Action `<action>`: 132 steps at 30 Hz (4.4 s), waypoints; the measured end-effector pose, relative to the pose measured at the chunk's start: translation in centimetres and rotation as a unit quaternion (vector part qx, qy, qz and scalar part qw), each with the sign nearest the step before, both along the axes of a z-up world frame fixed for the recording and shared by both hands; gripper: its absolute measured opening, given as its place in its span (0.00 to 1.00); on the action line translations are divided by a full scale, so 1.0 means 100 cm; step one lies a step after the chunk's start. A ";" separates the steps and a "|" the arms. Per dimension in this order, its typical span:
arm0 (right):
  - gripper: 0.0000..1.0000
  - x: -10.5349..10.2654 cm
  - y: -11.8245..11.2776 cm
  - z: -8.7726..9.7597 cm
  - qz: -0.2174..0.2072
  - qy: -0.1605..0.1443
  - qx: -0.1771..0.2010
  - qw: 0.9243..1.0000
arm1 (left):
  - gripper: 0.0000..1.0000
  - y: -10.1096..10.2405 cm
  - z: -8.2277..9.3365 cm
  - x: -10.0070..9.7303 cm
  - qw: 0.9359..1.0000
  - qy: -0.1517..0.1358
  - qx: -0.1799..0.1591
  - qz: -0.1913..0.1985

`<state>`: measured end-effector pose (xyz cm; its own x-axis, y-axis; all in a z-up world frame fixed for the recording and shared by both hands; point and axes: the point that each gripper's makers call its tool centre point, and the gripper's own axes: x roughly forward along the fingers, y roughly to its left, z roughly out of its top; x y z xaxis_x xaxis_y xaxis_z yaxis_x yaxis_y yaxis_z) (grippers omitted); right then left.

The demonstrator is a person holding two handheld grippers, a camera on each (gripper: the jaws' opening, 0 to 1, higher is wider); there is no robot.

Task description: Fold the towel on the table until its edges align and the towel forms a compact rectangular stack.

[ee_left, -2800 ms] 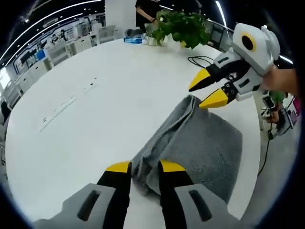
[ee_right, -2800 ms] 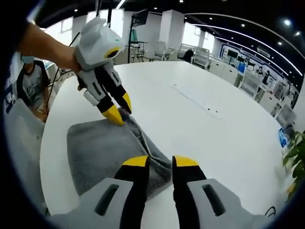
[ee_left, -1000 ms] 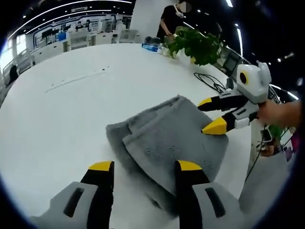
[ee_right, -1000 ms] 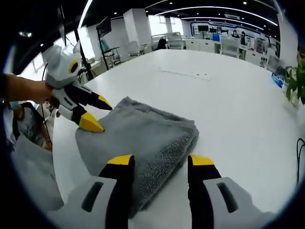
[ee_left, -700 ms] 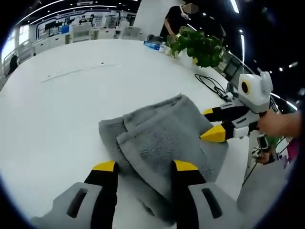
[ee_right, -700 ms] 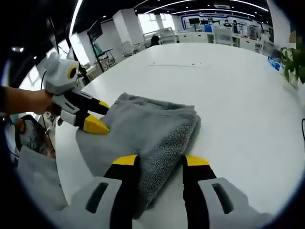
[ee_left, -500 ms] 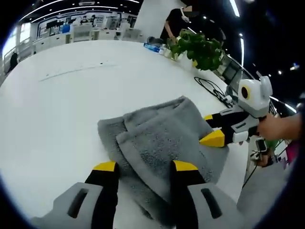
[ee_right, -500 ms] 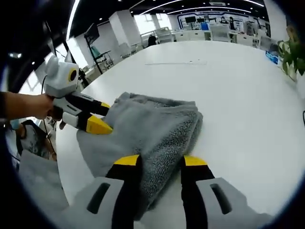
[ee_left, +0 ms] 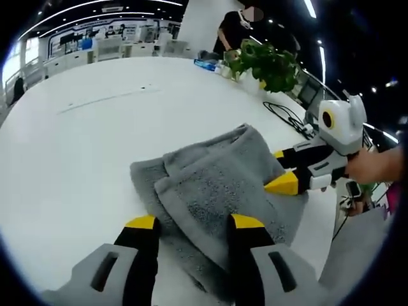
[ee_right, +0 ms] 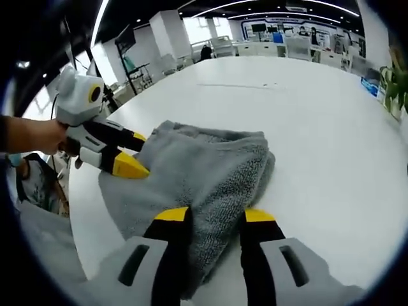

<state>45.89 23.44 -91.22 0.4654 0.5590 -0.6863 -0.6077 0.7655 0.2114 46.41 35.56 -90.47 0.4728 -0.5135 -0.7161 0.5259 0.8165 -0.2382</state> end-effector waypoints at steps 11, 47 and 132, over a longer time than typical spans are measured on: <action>0.32 0.039 0.009 0.001 -0.007 -0.022 -0.014 1.000 | 0.44 0.010 -0.001 0.037 1.000 -0.004 0.011 -0.006; 0.52 0.075 -0.003 0.059 -0.002 -0.108 -0.005 0.994 | 0.54 0.018 0.053 0.081 0.994 -0.096 0.042 -0.009; 0.99 -0.127 -0.056 0.089 -0.012 -0.179 0.045 0.983 | 0.99 0.068 0.076 -0.139 0.966 -0.219 0.101 0.092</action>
<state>33.14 17.81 -82.35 0.6820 0.5962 -0.4237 -0.6375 0.7685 0.0552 32.53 42.31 -82.90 0.8231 -0.2624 -0.5037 0.3811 0.9128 0.1472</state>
